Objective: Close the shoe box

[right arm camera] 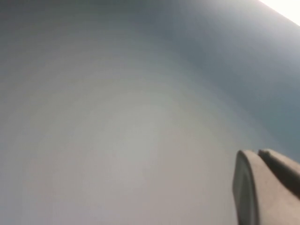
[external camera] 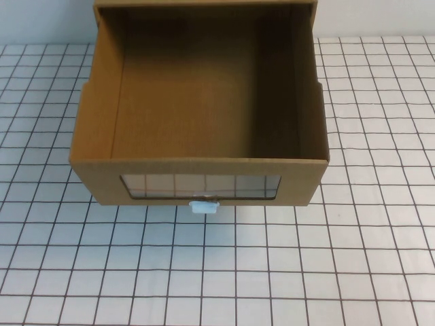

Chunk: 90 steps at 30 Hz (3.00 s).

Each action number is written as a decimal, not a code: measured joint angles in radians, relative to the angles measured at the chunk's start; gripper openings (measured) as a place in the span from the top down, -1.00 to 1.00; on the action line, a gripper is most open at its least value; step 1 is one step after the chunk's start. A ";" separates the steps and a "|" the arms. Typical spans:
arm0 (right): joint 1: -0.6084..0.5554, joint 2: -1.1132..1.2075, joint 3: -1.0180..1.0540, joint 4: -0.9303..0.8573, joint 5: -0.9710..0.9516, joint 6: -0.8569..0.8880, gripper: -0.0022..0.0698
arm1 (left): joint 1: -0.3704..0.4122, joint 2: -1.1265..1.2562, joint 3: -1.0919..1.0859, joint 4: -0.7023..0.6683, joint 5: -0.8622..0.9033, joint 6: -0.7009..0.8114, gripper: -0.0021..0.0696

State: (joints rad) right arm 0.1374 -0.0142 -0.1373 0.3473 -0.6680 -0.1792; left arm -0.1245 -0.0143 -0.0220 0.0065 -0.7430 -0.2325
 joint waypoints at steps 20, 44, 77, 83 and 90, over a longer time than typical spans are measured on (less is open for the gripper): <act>0.000 0.322 -0.681 -0.024 0.892 0.179 0.98 | 0.000 0.334 -0.675 -0.127 0.852 -0.007 0.96; 0.017 0.817 -0.783 0.197 1.284 -0.287 0.98 | 0.000 0.795 -0.969 -0.235 1.386 0.312 0.96; 0.685 1.089 -0.719 0.786 1.231 -0.789 0.98 | -0.054 2.161 -2.344 -0.959 1.833 0.534 0.96; 0.876 1.318 -0.740 0.939 1.115 -0.996 0.98 | -0.096 2.173 -2.352 -0.842 1.829 0.509 0.96; 0.923 1.540 -0.853 1.109 1.107 -1.290 0.98 | -0.098 2.173 -2.355 -0.805 1.828 0.488 0.96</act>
State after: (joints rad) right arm 1.0605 1.5259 -0.9899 1.4564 0.4393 -1.4696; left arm -0.2221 2.1591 -2.3770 -0.7990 1.0845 0.2556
